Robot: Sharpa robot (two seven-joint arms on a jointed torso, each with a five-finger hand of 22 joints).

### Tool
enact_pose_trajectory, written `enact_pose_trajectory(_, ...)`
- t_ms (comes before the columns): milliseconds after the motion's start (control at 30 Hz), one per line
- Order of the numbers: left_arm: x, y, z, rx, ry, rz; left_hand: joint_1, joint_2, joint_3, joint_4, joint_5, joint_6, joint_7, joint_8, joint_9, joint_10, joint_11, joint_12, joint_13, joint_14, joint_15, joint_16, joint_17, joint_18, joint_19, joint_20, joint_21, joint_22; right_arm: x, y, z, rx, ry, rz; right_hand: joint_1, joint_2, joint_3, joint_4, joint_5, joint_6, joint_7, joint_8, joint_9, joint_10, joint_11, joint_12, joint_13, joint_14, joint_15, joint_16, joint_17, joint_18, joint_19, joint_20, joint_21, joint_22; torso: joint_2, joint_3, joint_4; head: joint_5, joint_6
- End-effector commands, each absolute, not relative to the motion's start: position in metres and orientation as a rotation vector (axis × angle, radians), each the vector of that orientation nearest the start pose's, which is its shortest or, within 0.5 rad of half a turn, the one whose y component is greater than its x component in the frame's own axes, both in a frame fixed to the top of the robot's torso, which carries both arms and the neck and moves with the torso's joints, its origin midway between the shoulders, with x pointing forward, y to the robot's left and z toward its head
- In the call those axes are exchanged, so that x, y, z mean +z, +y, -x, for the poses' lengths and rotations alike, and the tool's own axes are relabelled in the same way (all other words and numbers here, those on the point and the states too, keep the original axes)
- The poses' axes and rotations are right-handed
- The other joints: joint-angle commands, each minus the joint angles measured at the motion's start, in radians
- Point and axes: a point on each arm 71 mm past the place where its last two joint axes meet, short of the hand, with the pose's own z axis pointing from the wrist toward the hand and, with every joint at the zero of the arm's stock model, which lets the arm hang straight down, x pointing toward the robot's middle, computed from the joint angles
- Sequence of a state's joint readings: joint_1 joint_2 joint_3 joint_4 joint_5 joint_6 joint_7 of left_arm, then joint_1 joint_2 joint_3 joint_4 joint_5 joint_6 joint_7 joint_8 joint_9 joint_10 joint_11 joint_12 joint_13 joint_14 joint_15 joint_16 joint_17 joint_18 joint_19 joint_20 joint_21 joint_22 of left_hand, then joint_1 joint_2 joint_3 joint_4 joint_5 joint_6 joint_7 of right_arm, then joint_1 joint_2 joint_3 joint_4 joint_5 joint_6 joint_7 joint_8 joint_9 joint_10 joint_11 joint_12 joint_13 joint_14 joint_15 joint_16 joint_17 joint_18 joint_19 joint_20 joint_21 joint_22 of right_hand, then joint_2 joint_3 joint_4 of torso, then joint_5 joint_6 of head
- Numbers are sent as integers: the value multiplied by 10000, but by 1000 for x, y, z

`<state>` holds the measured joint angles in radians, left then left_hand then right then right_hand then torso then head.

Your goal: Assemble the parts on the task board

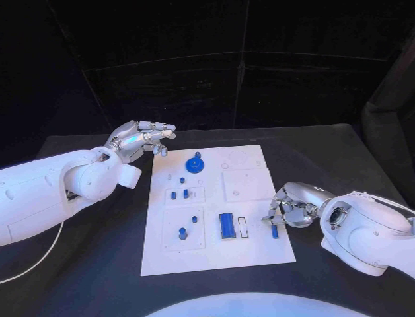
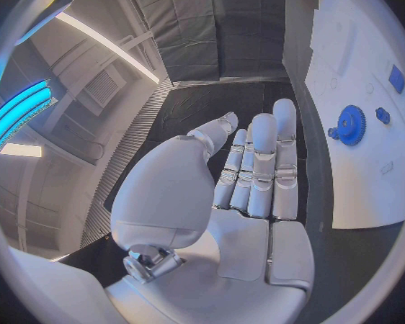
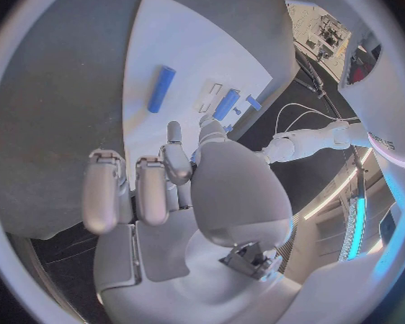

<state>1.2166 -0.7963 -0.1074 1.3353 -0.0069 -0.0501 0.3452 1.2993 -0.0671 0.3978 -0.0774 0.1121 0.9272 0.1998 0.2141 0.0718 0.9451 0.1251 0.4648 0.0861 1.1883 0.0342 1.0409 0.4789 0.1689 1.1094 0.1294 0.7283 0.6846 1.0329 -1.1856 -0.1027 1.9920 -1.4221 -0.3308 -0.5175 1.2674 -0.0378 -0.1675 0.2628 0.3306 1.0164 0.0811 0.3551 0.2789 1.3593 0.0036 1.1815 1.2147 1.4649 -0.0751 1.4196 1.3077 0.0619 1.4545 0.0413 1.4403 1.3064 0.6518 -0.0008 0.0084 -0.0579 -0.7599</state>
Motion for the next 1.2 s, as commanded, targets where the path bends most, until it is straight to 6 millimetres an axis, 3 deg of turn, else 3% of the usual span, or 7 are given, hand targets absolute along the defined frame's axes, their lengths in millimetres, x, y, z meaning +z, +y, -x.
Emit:
enact_pose_trajectory(33,-206,228,-511,-16163,15845,10869,-34,88,-72,-7,-16,-67,0,59,7,-87,-11,34,-9,-42,24,3,-9,145,-12,76,-54,-16,-240,-249,-348,3712,20510,-1064,-8,3,-56,1,-65,27,-18,-31,-7,-89,-12,-52,-40,552,89,-48,74,-41,-50,19,-34,-38,-37,-21,-60,-172,-15)
enact_pose_trajectory(267,-208,228,-510,-16106,15899,10886,-27,96,-74,-10,-14,-70,-1,67,8,-91,-11,44,-9,-46,26,4,-12,144,-13,77,-58,-19,-241,-254,-348,3443,20722,-913,-43,-17,-160,73,-138,111,-36,-23,10,-84,-23,-62,-36,548,83,-60,72,-40,-53,21,-44,-42,-107,-17,-77,-215,-36)
enact_pose_trajectory(767,-214,227,-509,-16039,16053,10905,-28,95,-80,-10,-15,-72,1,72,9,-94,-9,50,-8,-49,27,5,-14,144,-13,78,-61,-21,-247,-250,-357,2944,20606,-465,-103,-126,-341,188,-137,108,-35,-74,18,-118,-23,-135,-79,545,80,-89,47,-32,-71,16,-74,-79,-325,2,-66,-93,-180)
enact_pose_trajectory(933,-215,227,-509,-16023,16077,10919,-28,95,-80,-10,-15,-72,1,72,9,-94,-9,50,-8,-49,27,5,-14,144,-13,78,-61,-21,-250,-244,-360,2902,20658,-204,-40,-148,-364,176,-211,109,-35,-86,24,-125,-23,-146,-82,545,81,-95,45,-32,-75,17,-80,-84,-333,22,-76,-68,-208)
enact_pose_trajectory(1200,-216,227,-509,-16007,16103,10934,-28,95,-80,-10,-15,-72,1,72,9,-94,-9,50,-8,-49,27,5,-14,144,-13,78,-61,-21,-256,-242,-363,2479,21096,265,123,-142,-382,134,-380,118,-32,-105,38,-139,-21,-169,-89,543,83,-114,29,-29,-84,20,-97,-102,-312,9,-82,-23,-240)
